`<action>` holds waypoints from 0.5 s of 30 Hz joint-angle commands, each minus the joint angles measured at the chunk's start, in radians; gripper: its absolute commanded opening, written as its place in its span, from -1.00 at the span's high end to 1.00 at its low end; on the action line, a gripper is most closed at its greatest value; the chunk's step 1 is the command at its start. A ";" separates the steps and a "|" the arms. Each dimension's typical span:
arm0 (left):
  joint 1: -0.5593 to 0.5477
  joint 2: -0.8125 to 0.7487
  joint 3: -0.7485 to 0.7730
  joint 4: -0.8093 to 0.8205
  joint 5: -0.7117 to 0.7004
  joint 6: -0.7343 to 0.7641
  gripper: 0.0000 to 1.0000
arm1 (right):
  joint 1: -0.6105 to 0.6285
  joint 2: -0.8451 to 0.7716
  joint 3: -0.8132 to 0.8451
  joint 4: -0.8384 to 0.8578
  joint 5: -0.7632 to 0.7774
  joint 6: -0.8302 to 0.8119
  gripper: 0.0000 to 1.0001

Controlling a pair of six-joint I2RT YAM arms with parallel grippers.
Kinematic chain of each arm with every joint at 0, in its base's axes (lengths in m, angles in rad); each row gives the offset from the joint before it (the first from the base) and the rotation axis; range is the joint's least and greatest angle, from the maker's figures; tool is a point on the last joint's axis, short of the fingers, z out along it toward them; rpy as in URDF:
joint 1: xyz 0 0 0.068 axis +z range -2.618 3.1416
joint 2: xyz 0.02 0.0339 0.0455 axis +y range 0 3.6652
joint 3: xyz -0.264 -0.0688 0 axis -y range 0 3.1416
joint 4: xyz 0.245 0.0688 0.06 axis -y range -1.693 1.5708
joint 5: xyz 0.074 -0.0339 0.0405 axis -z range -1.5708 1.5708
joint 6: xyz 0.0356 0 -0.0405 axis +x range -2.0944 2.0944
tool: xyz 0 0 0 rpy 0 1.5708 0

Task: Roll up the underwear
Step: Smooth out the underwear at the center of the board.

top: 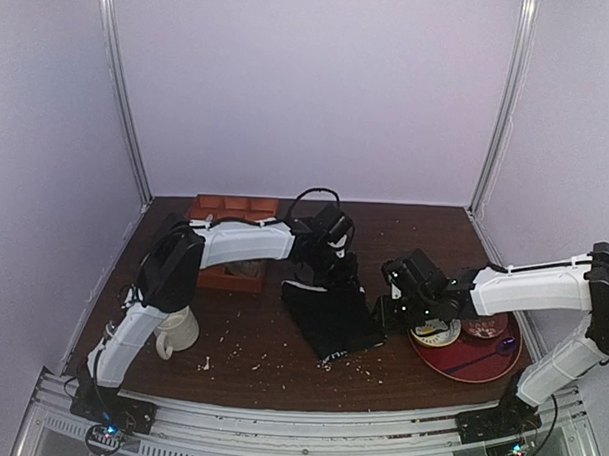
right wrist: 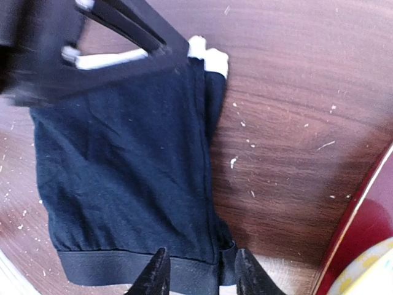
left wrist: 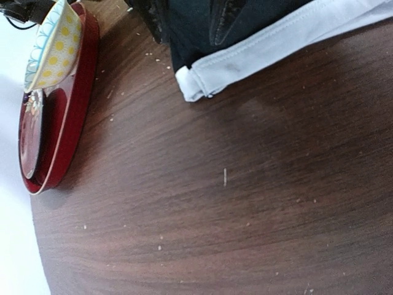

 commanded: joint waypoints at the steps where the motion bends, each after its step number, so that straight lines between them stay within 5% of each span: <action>1: 0.008 -0.069 -0.003 -0.002 0.006 -0.028 0.36 | -0.017 0.046 0.011 0.012 -0.037 -0.010 0.30; 15: 0.016 -0.078 -0.014 -0.003 0.040 -0.070 0.23 | -0.064 0.104 -0.050 0.133 -0.145 0.030 0.26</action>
